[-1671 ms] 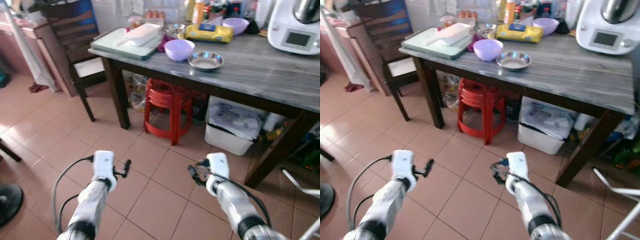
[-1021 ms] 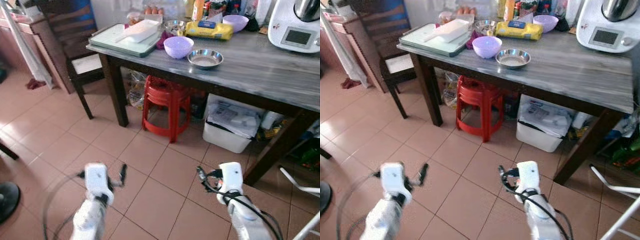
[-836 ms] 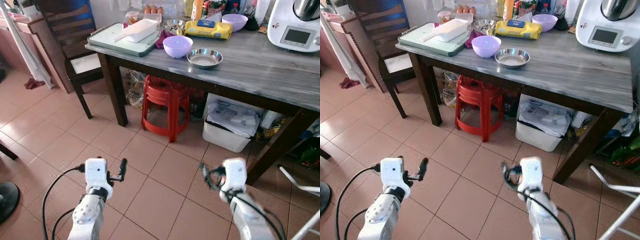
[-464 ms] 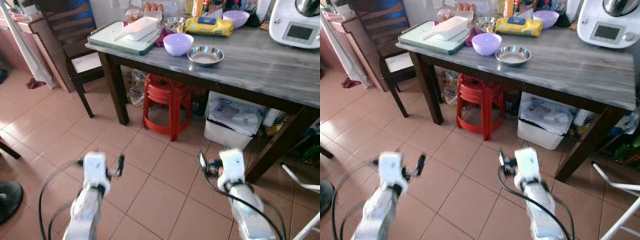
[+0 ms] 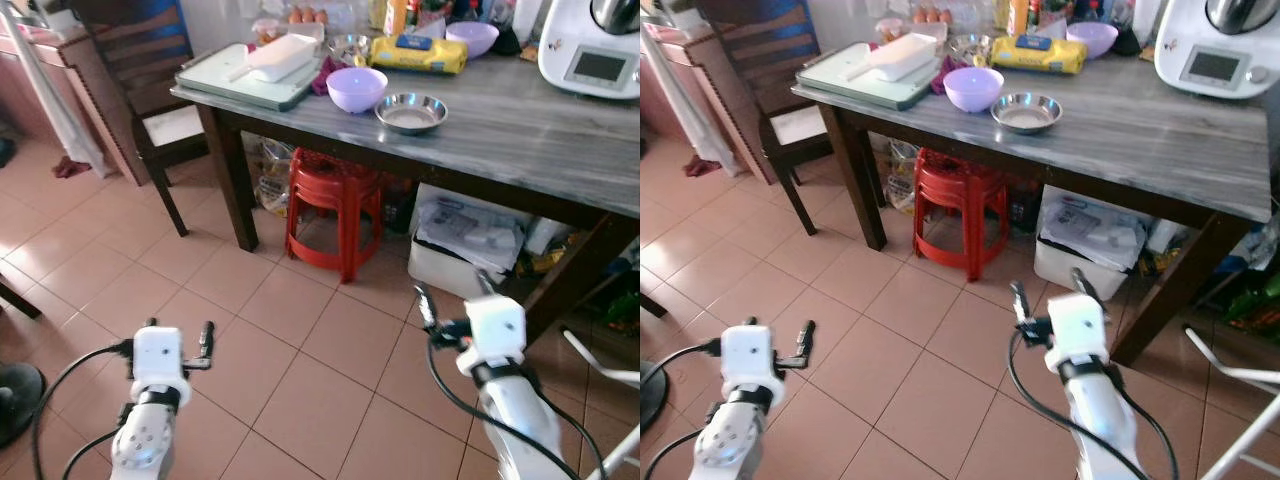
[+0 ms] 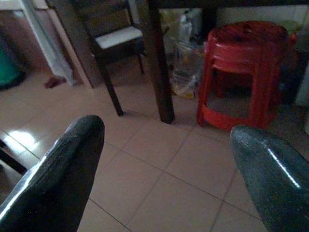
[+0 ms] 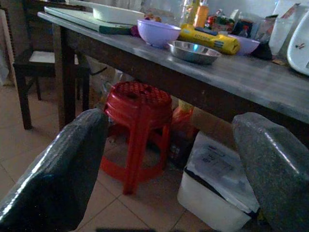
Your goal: Setting the table
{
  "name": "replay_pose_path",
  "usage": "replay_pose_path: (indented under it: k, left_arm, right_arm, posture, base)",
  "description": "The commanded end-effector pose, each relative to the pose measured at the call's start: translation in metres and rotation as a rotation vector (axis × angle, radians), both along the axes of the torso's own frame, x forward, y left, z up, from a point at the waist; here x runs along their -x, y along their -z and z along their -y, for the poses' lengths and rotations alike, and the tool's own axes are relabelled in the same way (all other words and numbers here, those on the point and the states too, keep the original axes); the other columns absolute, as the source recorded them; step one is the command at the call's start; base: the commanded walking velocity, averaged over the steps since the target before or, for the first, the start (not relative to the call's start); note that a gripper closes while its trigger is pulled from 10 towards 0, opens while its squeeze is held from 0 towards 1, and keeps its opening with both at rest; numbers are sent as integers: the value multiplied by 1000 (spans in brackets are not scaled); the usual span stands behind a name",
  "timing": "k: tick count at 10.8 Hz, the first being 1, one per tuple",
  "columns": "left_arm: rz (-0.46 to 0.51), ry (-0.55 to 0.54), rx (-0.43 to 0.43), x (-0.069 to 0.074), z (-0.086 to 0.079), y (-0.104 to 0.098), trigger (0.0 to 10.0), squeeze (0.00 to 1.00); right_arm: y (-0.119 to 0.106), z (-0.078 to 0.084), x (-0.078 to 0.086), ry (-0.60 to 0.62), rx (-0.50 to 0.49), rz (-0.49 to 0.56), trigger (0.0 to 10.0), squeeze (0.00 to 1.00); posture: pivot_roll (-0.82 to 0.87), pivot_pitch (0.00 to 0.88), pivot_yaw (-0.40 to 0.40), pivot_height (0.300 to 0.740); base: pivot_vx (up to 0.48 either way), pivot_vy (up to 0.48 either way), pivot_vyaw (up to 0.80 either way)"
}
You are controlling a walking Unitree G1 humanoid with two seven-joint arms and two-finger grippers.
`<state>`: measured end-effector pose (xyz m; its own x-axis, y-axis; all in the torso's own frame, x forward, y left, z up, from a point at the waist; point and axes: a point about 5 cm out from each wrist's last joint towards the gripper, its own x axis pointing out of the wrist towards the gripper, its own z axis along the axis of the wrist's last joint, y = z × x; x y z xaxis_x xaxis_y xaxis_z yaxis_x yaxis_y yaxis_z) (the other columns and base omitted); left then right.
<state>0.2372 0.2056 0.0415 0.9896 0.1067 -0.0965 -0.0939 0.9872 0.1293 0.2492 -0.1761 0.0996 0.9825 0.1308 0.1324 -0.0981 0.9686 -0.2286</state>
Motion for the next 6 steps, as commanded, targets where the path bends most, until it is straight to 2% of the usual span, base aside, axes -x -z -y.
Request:
replay_pose_path:
  k: [1, 3, 5, 6]
  left_arm:
    - [11, -23, -21, 1, -6, -3, 10000, 0]
    - [15, -24, -51, 1, -8, -3, 10000, 0]
    - [4, -21, -58, 2, -8, 0, 10000, 0]
    - [2, -15, -55, 1, -6, -1, 10000, 0]
  right_arm:
    - [-1, 3, 0, 26, -9, -3, 10000, 0]
    - [-5, 3, -1, 28, -2, 13, 10000, 0]
    - [6, -2, 5, 20, -60, -74, 10000, 0]
    - [7, -4, 5, 15, -66, -85, 10000, 0]
  posture:
    - [-33, 38, 43, 740]
    - [-34, 42, 44, 740]
    - [-34, 70, 55, 740]
    - [-31, 94, 61, 740]
  base:
    - [0, 0, 0]
    - [0, 0, 0]
    - [0, 0, 0]
    - [0, 0, 0]
